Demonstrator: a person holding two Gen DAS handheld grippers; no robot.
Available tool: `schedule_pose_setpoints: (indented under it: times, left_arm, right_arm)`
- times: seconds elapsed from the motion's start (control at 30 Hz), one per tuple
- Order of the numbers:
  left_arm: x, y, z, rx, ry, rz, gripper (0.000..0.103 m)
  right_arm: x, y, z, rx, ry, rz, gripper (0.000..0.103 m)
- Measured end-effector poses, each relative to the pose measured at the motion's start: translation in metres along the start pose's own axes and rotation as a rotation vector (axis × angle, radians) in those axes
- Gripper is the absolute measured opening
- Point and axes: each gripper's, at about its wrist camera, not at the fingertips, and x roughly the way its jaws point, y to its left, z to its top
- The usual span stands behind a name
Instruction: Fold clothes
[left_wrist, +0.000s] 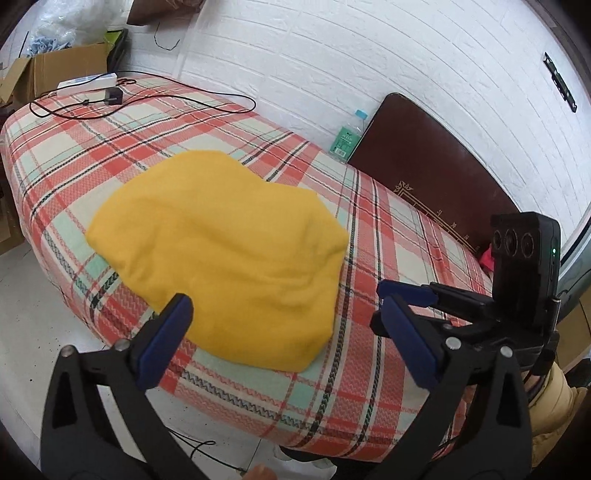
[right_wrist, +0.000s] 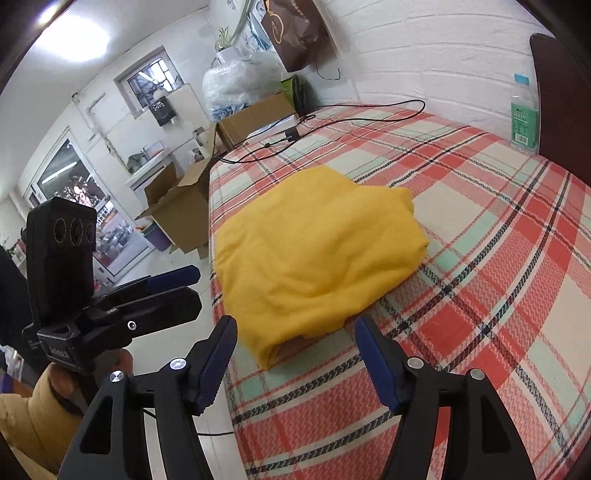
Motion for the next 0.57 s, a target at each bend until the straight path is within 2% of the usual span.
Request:
schedule_pose_setpoints:
  times: [0.1,0.17,0.3,0.5,0.57]
  left_arm:
    - [-0.005,0.006,-0.001,-0.069,-0.007,-0.077,0.102]
    - [-0.013,0.007,-0.003,-0.090,-0.059,-0.104,0.102]
    - [-0.023,-0.007,-0.006,-0.010,-0.107,0.017,0.102]
    - [-0.024,-0.024,-0.010,0.038,-0.122,0.092,0.102]
    - [-0.021,-0.022,-0.008,0.004,-0.101,0.125,0.102]
  right_arm:
    - [-0.003,0.002,-0.002,0.003,0.003,0.005,0.069]
    - [-0.005,0.003,-0.004,-0.002,0.002,0.002,0.069]
    - [-0.008,0.006,-0.005,-0.003,0.003,0.003,0.069]
    - [-0.013,0.005,-0.006,0.013,-0.014,-0.004,0.069]
    - [-0.013,0.005,-0.007,0.016,-0.012,-0.011,0.069]
